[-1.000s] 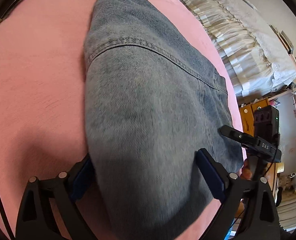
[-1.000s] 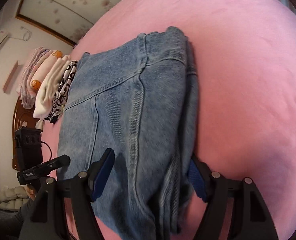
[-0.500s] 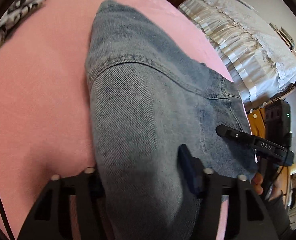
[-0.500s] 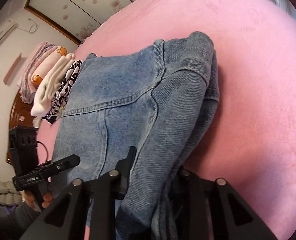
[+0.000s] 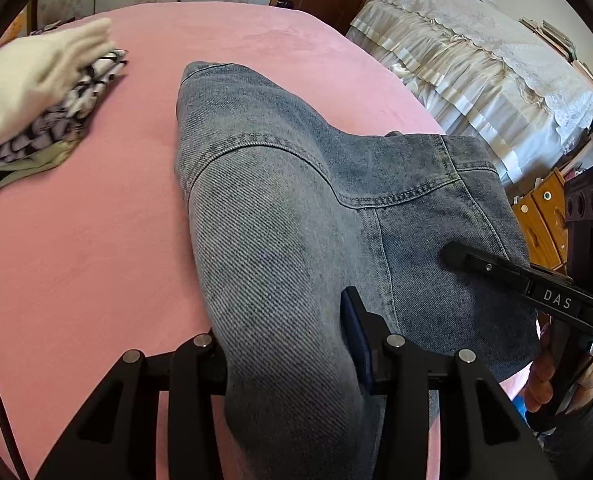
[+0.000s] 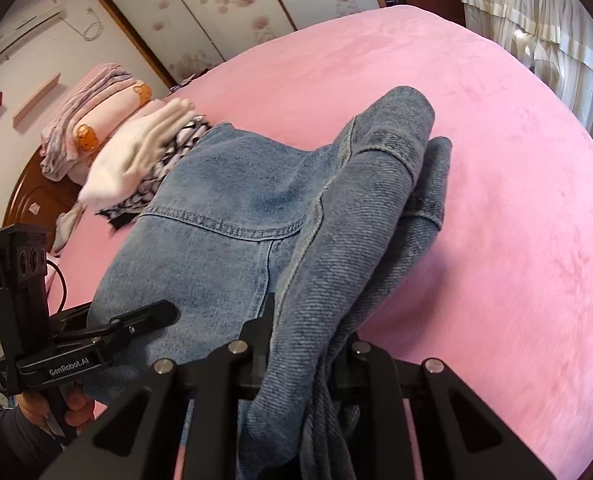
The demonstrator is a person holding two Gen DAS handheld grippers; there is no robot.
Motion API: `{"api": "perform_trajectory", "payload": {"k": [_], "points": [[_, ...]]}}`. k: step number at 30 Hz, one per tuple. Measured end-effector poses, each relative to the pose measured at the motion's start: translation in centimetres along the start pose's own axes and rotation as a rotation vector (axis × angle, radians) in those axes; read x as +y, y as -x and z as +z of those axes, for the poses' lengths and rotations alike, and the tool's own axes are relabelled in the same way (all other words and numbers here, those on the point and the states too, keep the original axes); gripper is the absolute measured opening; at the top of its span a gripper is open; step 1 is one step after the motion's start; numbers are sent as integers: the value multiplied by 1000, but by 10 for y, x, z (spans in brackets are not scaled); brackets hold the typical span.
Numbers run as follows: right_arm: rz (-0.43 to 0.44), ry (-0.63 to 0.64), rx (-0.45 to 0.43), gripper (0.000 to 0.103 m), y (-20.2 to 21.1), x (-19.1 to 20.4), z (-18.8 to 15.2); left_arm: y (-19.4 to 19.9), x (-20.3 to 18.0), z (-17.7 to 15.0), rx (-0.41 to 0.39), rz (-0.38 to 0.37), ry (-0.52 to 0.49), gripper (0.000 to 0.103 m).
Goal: Fold large clothes
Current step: 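Carry the lifted jacket with both tools toward the stack of folded clothes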
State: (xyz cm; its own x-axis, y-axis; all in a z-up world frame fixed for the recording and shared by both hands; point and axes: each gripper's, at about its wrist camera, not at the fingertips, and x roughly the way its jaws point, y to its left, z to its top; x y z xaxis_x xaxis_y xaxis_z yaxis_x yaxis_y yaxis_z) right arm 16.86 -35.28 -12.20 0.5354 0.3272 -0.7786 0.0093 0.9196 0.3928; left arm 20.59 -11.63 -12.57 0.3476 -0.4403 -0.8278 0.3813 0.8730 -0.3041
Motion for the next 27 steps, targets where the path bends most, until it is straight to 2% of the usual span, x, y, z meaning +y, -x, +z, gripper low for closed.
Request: {"api": "perform_trajectory", "payload": {"k": [9, 18, 27], "points": [[77, 21, 20, 17, 14, 78, -32, 88, 42, -42, 12, 57, 22, 42], [167, 102, 56, 17, 4, 166, -43, 173, 112, -72, -22, 125, 83, 42], [247, 184, 53, 17, -16, 255, -24, 233, 174, -62, -71, 185, 100, 42]]}}
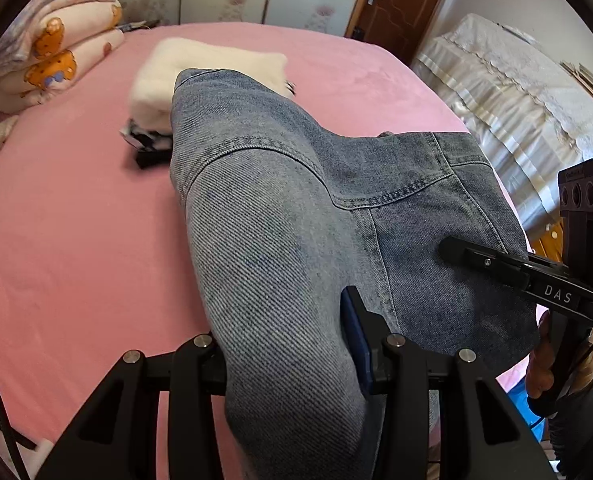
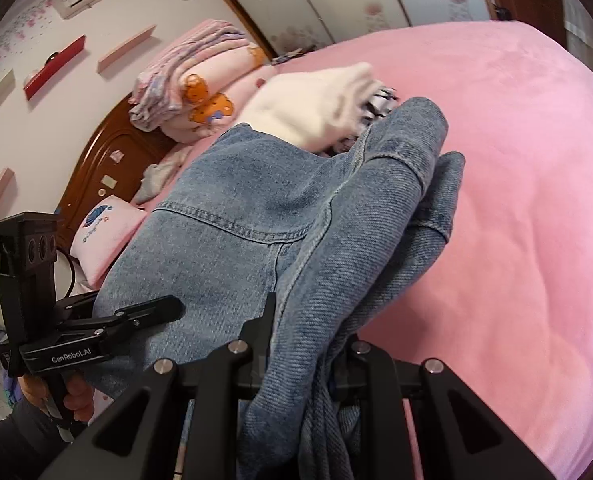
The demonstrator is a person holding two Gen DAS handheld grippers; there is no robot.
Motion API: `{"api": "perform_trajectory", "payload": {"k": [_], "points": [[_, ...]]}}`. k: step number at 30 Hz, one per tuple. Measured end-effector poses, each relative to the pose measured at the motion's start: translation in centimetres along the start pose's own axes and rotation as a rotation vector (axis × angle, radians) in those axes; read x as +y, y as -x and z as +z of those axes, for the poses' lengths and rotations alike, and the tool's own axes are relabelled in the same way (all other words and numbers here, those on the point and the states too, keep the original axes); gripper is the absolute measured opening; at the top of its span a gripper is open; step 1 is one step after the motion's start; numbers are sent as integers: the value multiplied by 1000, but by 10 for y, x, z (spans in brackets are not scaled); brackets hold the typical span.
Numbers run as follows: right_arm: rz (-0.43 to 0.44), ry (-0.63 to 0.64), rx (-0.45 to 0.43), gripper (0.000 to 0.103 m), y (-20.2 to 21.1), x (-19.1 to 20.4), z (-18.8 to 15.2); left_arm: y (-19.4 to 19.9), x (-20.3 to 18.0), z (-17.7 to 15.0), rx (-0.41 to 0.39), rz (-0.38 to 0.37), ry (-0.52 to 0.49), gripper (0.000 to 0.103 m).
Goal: Fold large clothes
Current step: 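Carry the lifted jacket with both tools toward the stack of folded clothes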
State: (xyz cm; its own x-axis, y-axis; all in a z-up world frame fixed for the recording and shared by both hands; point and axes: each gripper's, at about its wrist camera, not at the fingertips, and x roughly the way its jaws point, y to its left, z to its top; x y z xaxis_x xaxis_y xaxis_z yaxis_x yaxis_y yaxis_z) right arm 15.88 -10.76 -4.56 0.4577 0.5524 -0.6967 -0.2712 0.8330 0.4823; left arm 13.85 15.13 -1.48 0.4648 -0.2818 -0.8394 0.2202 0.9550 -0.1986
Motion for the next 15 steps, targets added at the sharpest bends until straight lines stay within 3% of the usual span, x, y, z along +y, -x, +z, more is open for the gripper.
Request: {"api": "perform_trajectory", "payload": {"k": [7, 12, 15], "points": [[28, 32, -28, 17, -21, 37, 46, 16, 40, 45, -48, 20, -10, 42], [28, 59, -66, 17, -34, 53, 99, 16, 68, 107, -94, 16, -34, 42], [25, 66, -105, 17, -47, 59, 142, 9, 84, 161, -140, 15, -70, 42]]}}
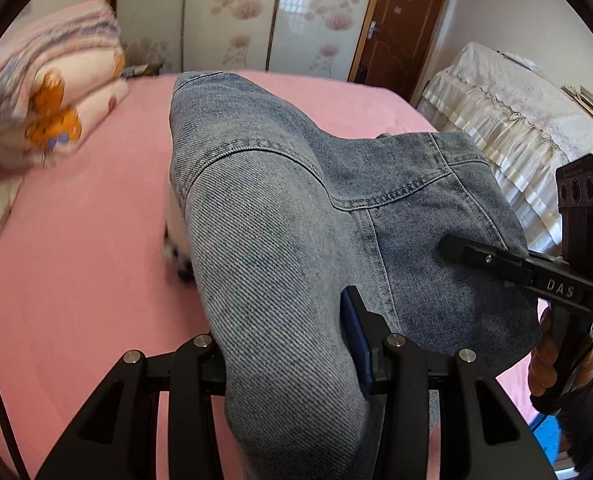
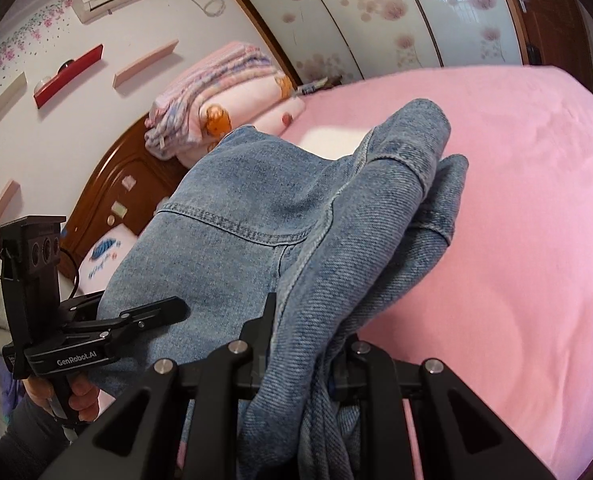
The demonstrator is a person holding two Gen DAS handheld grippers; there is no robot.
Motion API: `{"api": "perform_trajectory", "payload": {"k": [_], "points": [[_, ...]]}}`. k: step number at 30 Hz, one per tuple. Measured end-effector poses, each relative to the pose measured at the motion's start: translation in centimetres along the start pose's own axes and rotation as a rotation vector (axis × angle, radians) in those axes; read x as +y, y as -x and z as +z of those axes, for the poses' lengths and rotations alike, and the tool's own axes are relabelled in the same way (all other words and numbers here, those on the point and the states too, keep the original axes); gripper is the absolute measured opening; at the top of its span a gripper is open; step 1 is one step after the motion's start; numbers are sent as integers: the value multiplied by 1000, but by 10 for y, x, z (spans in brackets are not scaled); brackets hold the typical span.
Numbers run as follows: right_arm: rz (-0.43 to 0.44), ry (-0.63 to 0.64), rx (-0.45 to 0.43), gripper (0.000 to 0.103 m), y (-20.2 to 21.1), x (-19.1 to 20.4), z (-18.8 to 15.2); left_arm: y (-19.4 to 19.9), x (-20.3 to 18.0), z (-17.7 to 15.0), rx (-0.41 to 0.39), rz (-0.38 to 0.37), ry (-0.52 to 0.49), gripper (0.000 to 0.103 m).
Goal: Fold large clothes
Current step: 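Carry the lifted jacket with both tools toward the stack of folded clothes, then lower the jacket onto the clothes stack and open both tools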
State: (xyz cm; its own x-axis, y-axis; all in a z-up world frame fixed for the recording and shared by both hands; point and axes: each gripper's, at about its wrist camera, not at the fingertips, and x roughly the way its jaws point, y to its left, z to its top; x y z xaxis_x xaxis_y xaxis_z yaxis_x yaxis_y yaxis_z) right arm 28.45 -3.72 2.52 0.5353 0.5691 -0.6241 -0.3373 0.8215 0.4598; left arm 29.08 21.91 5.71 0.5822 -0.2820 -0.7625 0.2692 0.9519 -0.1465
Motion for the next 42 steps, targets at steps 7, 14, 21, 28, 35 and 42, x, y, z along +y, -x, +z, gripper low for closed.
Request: {"api": "perform_trajectory", "payload": {"k": [7, 14, 21, 28, 35, 42], "points": [[7, -30, -106, 17, -61, -21, 98, -70, 51, 105, -60, -14, -54, 42], [-17, -146, -38, 23, -181, -98, 134, -219, 124, 128, 93, 23, 36, 60], [-55, -135, 18, 32, -232, -138, 106, -242, 154, 112, 24, -57, 103, 87], [-249, 50, 117, 40, -207, -92, 120, -200, 134, 108, -30, 86, 35, 84], [-335, 115, -25, 40, -151, -70, 117, -140, 108, 112, -123, 126, 19, 27], [-445, 165, 25, 17, -183, -56, 106, -163, 89, 98, -62, 251, -88, 15]]}}
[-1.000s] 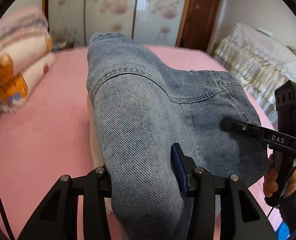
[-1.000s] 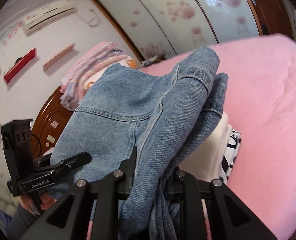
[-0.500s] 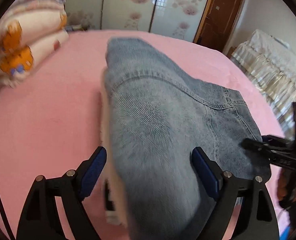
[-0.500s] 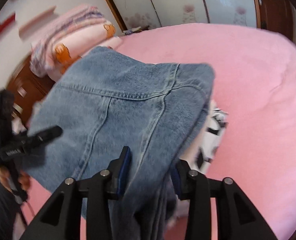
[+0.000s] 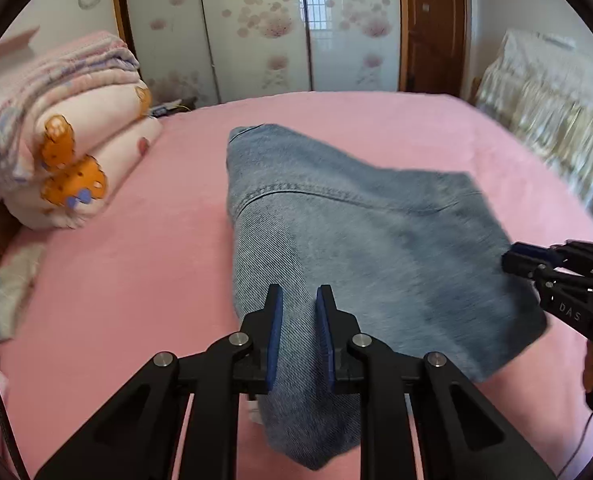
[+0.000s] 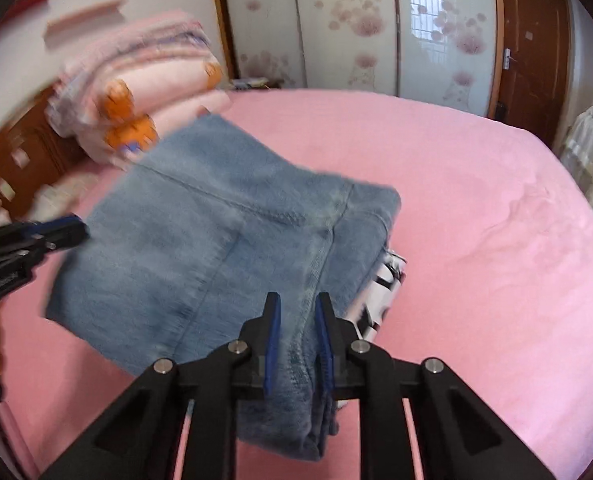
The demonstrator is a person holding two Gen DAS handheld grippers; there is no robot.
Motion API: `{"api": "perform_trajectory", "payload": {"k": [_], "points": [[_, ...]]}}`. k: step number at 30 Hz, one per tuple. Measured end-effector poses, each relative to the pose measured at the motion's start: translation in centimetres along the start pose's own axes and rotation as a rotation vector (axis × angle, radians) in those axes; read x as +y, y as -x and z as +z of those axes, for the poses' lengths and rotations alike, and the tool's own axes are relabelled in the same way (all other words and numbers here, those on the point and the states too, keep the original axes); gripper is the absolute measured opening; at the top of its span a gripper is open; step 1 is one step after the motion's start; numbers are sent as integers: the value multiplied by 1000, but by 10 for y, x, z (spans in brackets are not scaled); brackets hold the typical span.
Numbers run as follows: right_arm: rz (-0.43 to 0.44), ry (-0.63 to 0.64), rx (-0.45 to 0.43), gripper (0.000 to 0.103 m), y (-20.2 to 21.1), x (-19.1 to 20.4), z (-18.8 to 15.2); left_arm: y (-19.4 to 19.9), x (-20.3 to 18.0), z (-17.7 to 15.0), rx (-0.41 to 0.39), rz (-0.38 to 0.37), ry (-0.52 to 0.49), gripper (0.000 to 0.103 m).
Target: Fold large clothes
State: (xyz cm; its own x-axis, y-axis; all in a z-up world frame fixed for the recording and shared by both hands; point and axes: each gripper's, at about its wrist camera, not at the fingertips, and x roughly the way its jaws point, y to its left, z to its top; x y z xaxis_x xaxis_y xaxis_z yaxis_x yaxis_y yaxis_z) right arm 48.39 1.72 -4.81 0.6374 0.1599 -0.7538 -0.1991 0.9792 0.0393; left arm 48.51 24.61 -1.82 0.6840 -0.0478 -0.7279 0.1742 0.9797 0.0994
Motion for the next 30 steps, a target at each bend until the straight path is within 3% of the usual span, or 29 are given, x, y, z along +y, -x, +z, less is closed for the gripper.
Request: {"api": "perform_trajectory", "payload": {"k": [2, 14, 16, 18, 22, 25, 30], "points": [[-65, 5, 39, 15, -19, -3, -9, -7, 1, -1, 27, 13, 12, 15], [-41, -35, 48, 19, -13, -15, -12, -12, -5, 4, 55, 87, 79, 18], [-23, -47, 55, 19, -1, -17, -13, -3, -8, 3, 60, 71, 106, 33], [1, -65, 58, 21, 16, -22, -14, 13, -15, 2, 55, 52, 135, 73], [-9, -68, 41, 27, 58, -29, -18, 55, -35, -1, 7, 35, 126, 76], [-12, -76, 27, 37, 95, -37, -24, 86, -52, -6, 17, 28, 128, 91], [-14, -101, -3, 56, 164, -48, -41, 141, -82, -16, 4, 11, 109, 92]]}}
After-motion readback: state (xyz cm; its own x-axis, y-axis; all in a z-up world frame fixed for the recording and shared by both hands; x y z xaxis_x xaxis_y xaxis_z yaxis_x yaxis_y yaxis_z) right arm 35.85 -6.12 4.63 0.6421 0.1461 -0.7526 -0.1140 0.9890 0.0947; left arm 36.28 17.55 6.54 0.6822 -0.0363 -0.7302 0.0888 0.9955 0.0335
